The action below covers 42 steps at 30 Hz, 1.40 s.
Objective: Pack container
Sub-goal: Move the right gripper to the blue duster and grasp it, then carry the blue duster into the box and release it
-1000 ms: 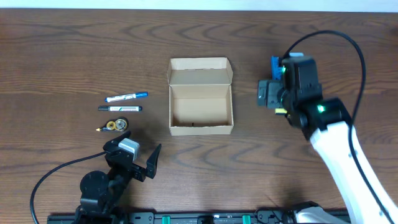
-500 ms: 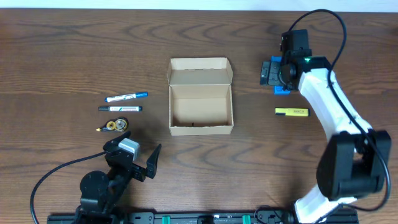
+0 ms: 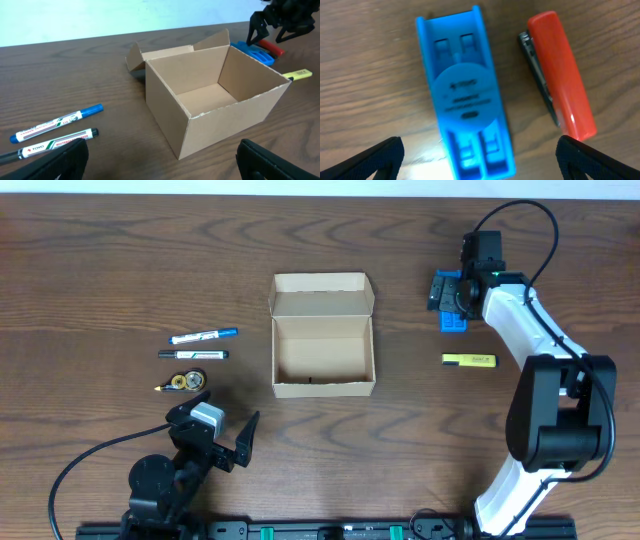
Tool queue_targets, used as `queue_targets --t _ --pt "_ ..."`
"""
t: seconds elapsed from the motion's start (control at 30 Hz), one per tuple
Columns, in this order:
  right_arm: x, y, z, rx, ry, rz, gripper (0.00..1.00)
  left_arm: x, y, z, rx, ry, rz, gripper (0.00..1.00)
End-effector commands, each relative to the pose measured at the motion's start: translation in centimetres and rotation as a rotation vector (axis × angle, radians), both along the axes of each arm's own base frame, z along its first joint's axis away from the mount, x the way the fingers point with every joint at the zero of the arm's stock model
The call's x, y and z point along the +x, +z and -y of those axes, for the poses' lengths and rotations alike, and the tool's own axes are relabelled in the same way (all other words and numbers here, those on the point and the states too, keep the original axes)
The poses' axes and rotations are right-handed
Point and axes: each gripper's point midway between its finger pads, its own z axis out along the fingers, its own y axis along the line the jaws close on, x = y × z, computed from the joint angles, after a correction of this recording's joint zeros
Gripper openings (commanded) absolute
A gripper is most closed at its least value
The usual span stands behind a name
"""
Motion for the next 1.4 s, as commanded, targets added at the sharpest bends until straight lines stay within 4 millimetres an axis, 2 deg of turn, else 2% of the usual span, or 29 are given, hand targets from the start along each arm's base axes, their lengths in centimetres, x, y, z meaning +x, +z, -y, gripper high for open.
queue_targets --t 0.0,0.2,0.37,0.53,0.9,1.0,1.1,1.23,1.37 --pt "0.8 -1.4 0.6 -0.025 0.042 -0.016 0.99 0.1 -1.1 -0.2 0.01 0.008 -0.019 0.95" --pt "0.9 -4.0 0.0 0.002 0.061 -0.048 0.99 0.1 -1.1 -0.2 0.01 0.008 -0.019 0.95" --pt "0.8 -5.3 -0.1 0.008 0.064 -0.068 0.93 0.1 -1.1 -0.2 0.01 0.008 -0.019 0.95" --pt "0.6 -6.4 -0.1 0.009 0.064 -0.089 0.75 0.1 -1.1 -0.2 0.01 0.008 -0.019 0.95" --pt "0.3 -6.1 -0.1 0.011 0.06 -0.099 0.42 0.1 -1.1 -0.2 0.01 0.008 -0.019 0.96" --pt "0.4 -4.8 -0.2 0.016 0.059 -0.086 0.4 0.1 -1.1 -0.2 0.01 0.008 -0.019 0.95" --pt "0.8 -2.1 -0.9 0.024 0.074 -0.054 0.4 0.1 -1.1 -0.2 0.01 0.008 -0.019 0.95" --pt "1.0 3.8 -2.8 0.044 0.118 0.019 0.4 0.1 -1.1 -0.2 0.01 0.008 -0.019 0.95" --pt "-0.1 11.0 -5.8 0.035 0.208 0.12 0.4 0.1 -1.1 -0.2 0.01 0.008 -0.019 0.95"
